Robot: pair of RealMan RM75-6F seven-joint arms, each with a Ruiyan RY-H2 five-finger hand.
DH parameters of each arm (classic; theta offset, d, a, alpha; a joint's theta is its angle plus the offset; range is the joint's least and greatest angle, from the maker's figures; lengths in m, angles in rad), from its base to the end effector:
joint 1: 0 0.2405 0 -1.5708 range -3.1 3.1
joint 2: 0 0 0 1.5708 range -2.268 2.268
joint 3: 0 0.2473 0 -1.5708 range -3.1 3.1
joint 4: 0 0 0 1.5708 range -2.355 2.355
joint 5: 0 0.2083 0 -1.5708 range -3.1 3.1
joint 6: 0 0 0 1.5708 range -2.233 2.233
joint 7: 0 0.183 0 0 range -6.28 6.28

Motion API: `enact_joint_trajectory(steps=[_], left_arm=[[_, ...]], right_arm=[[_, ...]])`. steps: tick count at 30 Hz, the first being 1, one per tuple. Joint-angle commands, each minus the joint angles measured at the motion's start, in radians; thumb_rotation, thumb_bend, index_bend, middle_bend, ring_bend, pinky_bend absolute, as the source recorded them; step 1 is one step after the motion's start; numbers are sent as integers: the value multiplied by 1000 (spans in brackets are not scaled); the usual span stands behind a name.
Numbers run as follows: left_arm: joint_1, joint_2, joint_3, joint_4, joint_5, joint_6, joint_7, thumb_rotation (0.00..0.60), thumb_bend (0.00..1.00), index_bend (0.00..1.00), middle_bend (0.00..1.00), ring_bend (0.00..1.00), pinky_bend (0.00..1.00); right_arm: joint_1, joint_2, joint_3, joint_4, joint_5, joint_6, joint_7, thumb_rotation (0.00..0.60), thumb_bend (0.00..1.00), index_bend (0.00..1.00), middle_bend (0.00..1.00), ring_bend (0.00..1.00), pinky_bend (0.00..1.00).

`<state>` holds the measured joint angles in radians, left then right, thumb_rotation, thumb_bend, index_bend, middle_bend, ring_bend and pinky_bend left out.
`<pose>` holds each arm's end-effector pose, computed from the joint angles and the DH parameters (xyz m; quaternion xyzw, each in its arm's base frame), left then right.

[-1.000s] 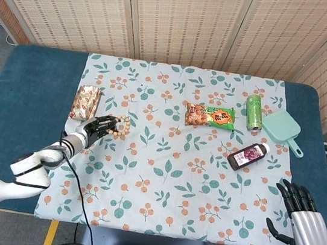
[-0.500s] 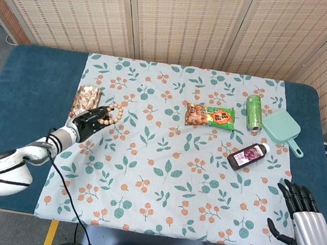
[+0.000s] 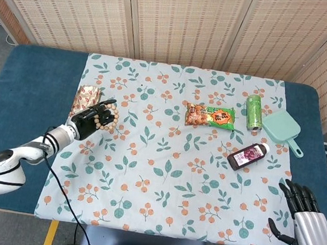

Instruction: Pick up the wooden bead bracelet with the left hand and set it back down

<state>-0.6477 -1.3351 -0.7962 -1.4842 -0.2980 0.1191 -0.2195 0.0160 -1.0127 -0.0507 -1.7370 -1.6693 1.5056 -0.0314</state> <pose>-0.1211 0.4326 0.0435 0.0632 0.9044 0.4203 0.0375 -0.2793 -0.1751 0.1535 0.6449 -0.3928 0.3717 0.5401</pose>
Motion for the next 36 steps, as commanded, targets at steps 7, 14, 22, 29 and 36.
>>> enact_joint_trajectory(steps=[7,14,22,29,36], left_arm=[[-10,-18,24,31,189,-33,-154,599,633,152,631,339,9],[24,-58,-11,40,365,-49,-198,595,636,53,380,166,21],[68,-81,-19,-20,522,13,-245,514,609,0,300,115,22],[81,-92,16,-39,579,34,-317,600,575,25,380,182,9],[49,-96,75,-54,626,91,-356,600,546,42,423,193,3]], right_arm=[[3,2,-2,0,0,-8,4,383,317,0,0,0,0],[1,2,-1,-1,0,-4,2,383,317,0,0,0,0],[4,-4,-2,-2,4,-15,-10,382,317,0,0,0,0],[5,-7,-1,-3,7,-19,-21,383,318,0,0,0,0],[8,-7,-3,-5,6,-25,-23,384,318,0,0,0,0]])
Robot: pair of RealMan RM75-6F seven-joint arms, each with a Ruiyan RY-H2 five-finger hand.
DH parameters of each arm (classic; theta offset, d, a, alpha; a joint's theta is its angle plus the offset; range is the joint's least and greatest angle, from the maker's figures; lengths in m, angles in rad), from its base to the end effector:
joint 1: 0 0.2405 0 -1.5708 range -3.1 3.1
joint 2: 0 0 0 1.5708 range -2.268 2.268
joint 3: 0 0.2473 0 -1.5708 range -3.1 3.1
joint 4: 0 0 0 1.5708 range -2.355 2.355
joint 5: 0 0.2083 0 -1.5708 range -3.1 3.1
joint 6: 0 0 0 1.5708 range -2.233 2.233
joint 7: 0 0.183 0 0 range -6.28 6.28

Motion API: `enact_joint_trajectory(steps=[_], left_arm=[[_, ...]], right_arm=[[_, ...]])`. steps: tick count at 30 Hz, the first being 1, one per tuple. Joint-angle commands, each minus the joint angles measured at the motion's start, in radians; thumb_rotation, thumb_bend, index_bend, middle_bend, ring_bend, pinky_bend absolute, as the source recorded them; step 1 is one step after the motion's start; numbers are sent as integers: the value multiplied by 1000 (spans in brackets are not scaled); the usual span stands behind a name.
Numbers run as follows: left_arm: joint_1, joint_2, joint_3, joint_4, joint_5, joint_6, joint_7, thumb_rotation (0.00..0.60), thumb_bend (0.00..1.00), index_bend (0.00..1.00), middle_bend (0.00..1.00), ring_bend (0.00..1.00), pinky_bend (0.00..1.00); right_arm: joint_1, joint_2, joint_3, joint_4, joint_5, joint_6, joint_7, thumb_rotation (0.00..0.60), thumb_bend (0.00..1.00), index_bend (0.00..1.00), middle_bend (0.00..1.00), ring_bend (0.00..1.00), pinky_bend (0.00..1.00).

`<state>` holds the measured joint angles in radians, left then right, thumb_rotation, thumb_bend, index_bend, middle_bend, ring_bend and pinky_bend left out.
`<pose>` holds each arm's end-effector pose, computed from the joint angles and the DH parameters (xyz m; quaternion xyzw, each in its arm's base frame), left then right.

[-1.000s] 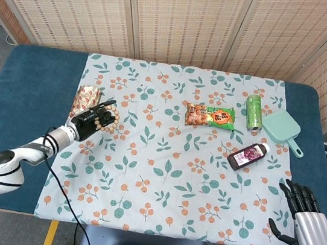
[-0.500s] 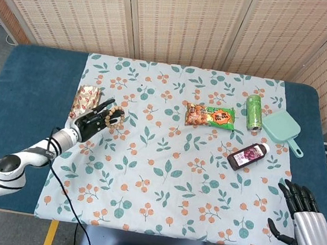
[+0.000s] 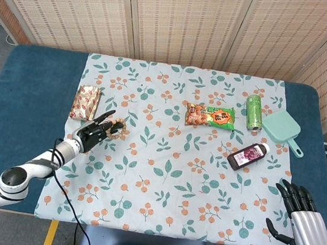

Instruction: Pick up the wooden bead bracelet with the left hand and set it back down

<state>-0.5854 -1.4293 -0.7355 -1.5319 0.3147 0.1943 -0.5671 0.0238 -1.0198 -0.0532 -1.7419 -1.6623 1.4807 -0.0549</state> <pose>-0.1293 0.4064 0.0060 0.1381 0.8959 0.4222 0.0032 -0.2794 -0.1763 0.1471 0.6521 -0.3948 0.3613 0.5370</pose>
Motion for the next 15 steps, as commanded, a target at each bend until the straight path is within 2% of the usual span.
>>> enact_joint_trajectory(steps=[1,8,15], left_arm=[[-21,-1,24,-8,16,26,-12,600,545,44,426,193,2],[-73,12,105,-25,25,109,-33,600,542,138,490,208,0],[-85,-8,156,-84,92,241,-10,600,542,156,515,219,0]], right_arm=[[0,0,0,0,-1,0,1,384,318,0,0,0,0],[1,1,-2,0,-4,0,2,383,318,0,0,0,0],[0,1,-2,-2,-6,3,0,383,317,0,0,0,0]])
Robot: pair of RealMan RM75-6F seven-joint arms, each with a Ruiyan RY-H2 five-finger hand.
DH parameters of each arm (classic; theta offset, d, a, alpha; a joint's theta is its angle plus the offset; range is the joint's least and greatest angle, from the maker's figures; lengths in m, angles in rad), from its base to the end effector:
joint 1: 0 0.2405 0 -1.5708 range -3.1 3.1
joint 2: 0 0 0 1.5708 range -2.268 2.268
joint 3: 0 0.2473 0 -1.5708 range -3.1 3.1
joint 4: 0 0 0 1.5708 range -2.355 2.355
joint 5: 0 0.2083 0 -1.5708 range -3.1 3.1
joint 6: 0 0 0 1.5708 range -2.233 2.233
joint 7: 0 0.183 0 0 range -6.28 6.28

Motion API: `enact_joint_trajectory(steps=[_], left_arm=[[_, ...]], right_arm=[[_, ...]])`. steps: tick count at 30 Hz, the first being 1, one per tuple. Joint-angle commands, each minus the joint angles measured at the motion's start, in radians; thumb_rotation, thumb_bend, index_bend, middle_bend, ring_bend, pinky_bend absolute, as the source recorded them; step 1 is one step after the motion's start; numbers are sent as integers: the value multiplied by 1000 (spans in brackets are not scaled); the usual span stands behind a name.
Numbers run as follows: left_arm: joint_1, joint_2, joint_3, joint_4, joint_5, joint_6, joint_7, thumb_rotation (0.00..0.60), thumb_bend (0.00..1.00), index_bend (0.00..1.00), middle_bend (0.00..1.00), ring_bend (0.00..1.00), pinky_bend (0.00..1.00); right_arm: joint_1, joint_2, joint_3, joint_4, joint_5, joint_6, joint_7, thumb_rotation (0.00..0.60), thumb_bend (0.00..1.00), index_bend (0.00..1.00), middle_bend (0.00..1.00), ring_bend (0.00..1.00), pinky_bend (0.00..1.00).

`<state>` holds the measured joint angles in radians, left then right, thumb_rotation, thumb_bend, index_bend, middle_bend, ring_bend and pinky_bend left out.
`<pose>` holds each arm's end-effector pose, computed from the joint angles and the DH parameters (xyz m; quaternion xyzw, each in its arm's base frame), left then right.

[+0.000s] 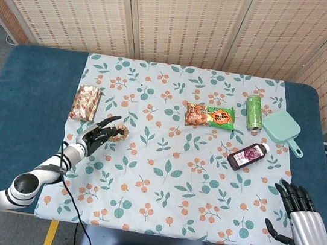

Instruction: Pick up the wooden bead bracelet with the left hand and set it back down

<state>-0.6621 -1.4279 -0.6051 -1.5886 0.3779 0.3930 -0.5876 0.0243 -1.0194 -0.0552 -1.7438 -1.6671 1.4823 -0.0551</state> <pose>-0.1265 0.3986 -0.0095 -0.1769 -0.8850 -0.4272 0.0544 -0.2782 -0.1759 0.1467 0.6532 -0.3942 0.3626 0.5353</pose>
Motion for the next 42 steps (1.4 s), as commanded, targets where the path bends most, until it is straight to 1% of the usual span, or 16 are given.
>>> enact_joint_trajectory(steps=[1,4,11,21,29,35,38,41,42], left_arm=[[-11,-12,34,-30,30,51,11,600,542,157,518,220,0],[-15,-17,57,-34,30,58,5,600,540,160,526,225,0],[-34,-27,83,-22,32,75,-4,600,546,177,557,232,0],[-64,-22,116,-35,17,98,2,600,622,198,579,237,0],[-83,-16,139,-37,5,111,9,600,645,212,587,240,0],[-108,-20,162,-35,-14,121,25,600,704,222,591,245,0],[-116,-21,166,-39,-21,118,26,600,754,226,590,245,0],[-124,-23,170,-40,-23,119,30,600,848,226,589,245,0],[-126,-23,171,-40,-24,117,30,600,892,226,588,245,0]], right_arm=[[-1,1,-1,-1,-2,2,-1,382,317,0,0,0,0],[-2,2,-2,-2,-6,5,0,384,317,0,0,0,0],[-4,7,-3,-2,-10,12,8,384,318,0,0,0,0],[-6,10,-5,-1,-16,17,13,383,318,0,0,0,0],[-7,10,-6,-3,-19,17,11,383,318,0,0,0,0],[-9,12,-7,-3,-23,24,15,385,317,0,0,0,0],[-9,13,-5,-2,-20,25,17,384,317,0,0,0,0],[-10,14,-4,-2,-20,26,19,382,317,0,0,0,0],[-10,14,-4,-2,-19,27,20,383,317,0,0,0,0]])
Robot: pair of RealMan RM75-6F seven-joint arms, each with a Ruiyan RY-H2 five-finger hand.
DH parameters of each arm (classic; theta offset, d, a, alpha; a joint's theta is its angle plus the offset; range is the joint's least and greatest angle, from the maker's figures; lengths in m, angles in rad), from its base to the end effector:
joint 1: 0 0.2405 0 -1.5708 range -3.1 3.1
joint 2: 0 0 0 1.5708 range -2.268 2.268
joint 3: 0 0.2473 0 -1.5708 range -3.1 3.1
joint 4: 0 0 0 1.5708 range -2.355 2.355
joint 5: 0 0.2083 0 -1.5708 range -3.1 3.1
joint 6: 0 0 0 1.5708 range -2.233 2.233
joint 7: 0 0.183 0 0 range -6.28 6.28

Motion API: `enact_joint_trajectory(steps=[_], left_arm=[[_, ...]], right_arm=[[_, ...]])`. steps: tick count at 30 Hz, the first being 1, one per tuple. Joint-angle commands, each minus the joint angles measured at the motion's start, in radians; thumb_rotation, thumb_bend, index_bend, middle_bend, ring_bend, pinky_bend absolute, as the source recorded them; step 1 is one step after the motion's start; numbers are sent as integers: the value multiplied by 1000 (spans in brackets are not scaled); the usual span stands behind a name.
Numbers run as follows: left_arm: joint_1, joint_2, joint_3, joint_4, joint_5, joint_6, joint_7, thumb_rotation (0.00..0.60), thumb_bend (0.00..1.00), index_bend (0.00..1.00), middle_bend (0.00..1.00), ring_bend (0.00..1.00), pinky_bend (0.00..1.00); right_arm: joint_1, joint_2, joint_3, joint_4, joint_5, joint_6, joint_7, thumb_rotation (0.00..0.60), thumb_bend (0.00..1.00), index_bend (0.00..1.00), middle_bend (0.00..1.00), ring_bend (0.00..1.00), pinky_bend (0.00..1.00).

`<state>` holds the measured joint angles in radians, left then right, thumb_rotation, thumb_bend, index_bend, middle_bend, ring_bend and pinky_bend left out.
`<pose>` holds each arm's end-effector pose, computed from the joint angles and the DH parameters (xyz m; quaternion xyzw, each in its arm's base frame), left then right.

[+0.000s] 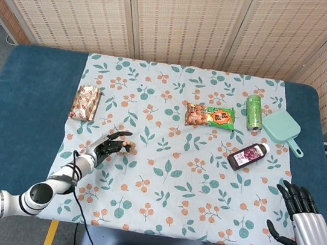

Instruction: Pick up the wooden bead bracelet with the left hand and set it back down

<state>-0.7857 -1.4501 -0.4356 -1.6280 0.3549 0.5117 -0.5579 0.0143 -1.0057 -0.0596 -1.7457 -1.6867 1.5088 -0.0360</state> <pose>-0.1142 0.3763 -0.0440 -0.2351 -0.8877 -0.3861 0.0871 -0.2760 -0.1724 0.1530 0.6503 -0.3907 0.3720 0.5349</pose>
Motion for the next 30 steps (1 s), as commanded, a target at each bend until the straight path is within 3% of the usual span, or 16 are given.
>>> enact_joint_trajectory(steps=[1,5,12,15,19,30], left_arm=[[-4,-1,2,-3,-1,-2,1,600,916,226,586,245,0],[-5,-4,14,-12,12,3,9,600,997,224,573,245,0],[1,-17,17,-7,47,7,11,600,994,212,557,240,0],[8,-20,10,-8,56,5,3,600,860,186,547,232,0],[19,-26,0,-7,70,4,-12,600,570,152,530,221,0],[34,-43,0,16,84,6,-32,600,473,197,571,221,0]], right_arm=[[-1,0,1,0,2,2,2,383,317,0,0,0,0],[-2,2,3,0,4,5,5,383,318,0,0,0,0],[-2,5,3,-1,7,3,8,382,318,0,0,0,0],[-2,5,3,-1,7,2,7,383,317,0,0,0,0],[-2,4,2,-1,6,-1,5,384,317,0,0,0,0],[-1,5,0,-4,3,-4,2,384,318,0,0,0,0]])
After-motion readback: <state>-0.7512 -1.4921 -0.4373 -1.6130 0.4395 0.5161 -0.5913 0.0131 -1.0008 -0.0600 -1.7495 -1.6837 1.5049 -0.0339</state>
